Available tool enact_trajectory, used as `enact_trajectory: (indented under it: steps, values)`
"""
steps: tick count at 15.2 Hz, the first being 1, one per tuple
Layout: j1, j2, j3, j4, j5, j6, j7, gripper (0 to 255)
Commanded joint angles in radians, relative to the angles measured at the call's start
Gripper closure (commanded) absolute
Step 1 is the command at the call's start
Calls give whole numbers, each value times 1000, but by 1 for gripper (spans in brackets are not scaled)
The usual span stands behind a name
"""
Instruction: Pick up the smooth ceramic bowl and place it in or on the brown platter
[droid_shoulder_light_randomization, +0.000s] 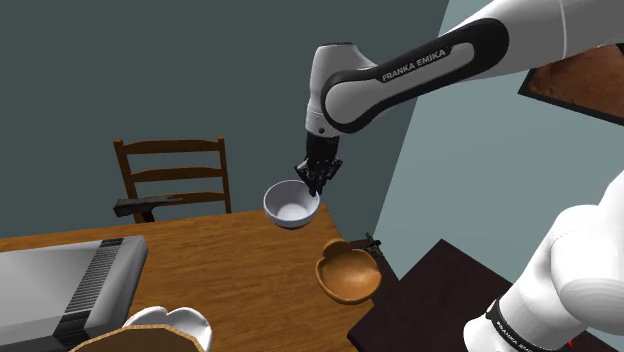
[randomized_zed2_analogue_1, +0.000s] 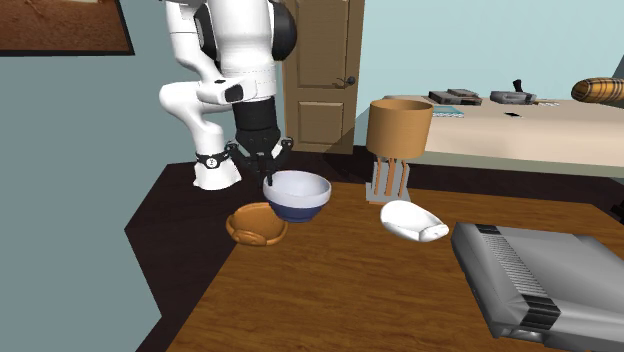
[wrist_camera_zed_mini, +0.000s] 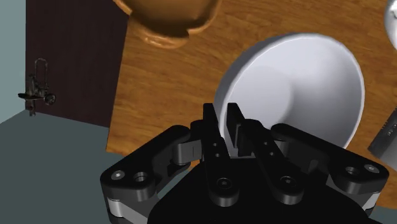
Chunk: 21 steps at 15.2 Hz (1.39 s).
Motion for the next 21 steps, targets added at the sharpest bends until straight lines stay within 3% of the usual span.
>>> enact_trajectory:
  steps: [1, 8, 14, 21]
  values:
    - [-5, -73, -7, -77, 13, 4, -20, 255]
    - [-16, -362, -48, -330, 40, -34, -91, 255]
    - [-30, -627, -94, -505, 28, -127, -143, 255]
    - [-27, -581, -91, -574, 35, -13, -148, 255]
